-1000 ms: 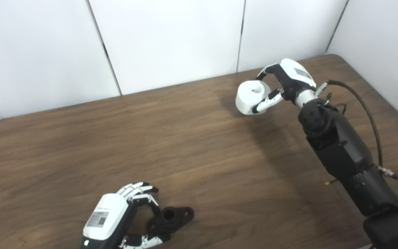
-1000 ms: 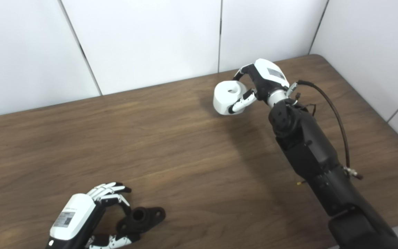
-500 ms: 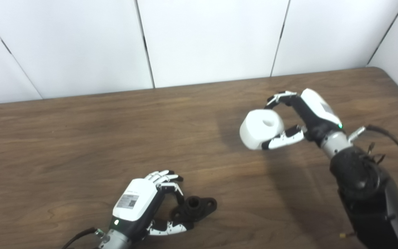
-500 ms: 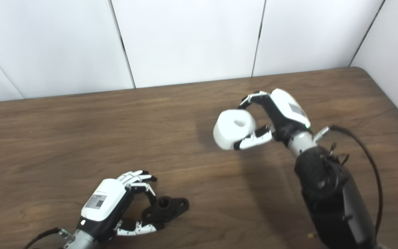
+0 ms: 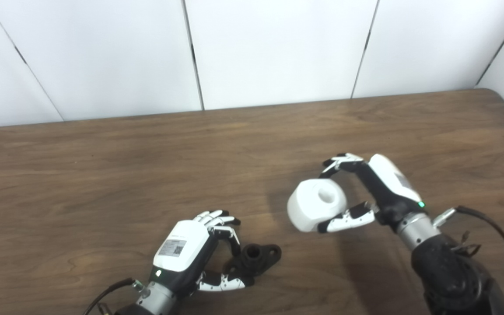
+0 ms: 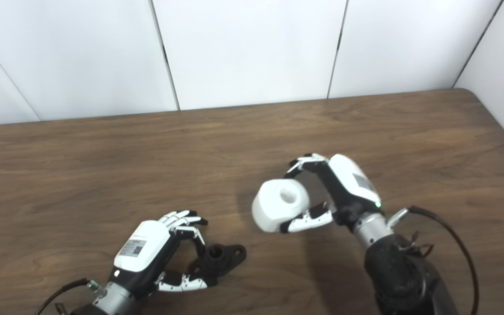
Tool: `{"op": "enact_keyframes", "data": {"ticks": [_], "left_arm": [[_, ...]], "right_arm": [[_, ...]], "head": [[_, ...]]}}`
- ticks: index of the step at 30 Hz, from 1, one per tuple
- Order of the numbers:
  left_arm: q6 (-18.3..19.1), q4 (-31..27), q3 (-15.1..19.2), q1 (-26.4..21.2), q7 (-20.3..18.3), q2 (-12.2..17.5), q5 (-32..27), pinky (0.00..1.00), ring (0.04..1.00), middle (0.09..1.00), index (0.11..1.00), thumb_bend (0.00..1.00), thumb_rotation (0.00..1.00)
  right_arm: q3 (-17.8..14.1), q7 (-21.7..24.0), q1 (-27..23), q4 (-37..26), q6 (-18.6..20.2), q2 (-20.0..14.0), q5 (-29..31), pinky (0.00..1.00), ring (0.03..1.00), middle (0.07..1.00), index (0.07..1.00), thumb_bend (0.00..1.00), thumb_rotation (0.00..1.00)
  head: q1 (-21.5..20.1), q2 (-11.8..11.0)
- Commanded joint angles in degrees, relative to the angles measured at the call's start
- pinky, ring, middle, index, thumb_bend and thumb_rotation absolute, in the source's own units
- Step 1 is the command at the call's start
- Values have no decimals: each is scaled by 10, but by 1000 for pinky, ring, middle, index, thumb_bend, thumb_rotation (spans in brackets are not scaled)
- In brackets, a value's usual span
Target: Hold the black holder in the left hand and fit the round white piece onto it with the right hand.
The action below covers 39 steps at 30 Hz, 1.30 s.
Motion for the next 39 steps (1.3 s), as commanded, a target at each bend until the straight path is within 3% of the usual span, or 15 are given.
{"op": "enact_keyframes", "data": {"ticks": [1,8,16,30,39], "left_arm": [[23,34,-17,6,-37,1,23,895,891,815,487,521,50],[27,42,-26,0,-32,-1,24,897,886,811,487,521,50],[39,42,-34,-4,-36,-4,25,893,887,814,487,521,51],[48,44,-41,-11,-35,-8,28,886,880,814,487,521,51],[53,41,-43,-12,-36,-9,29,890,883,820,488,521,51]], "right_arm": [[1,-2,-13,-33,-18,3,6,869,918,800,483,524,135],[22,18,-18,-69,-11,19,5,840,925,801,483,525,137],[37,38,-26,-88,-14,37,5,889,936,804,482,525,136],[57,31,-39,-61,-42,48,-9,996,937,798,483,524,135],[75,30,-35,-49,-57,54,-34,1000,930,790,482,524,134]], "head": [[3,1],[10,3],[17,5],[20,6],[21,7]]}}
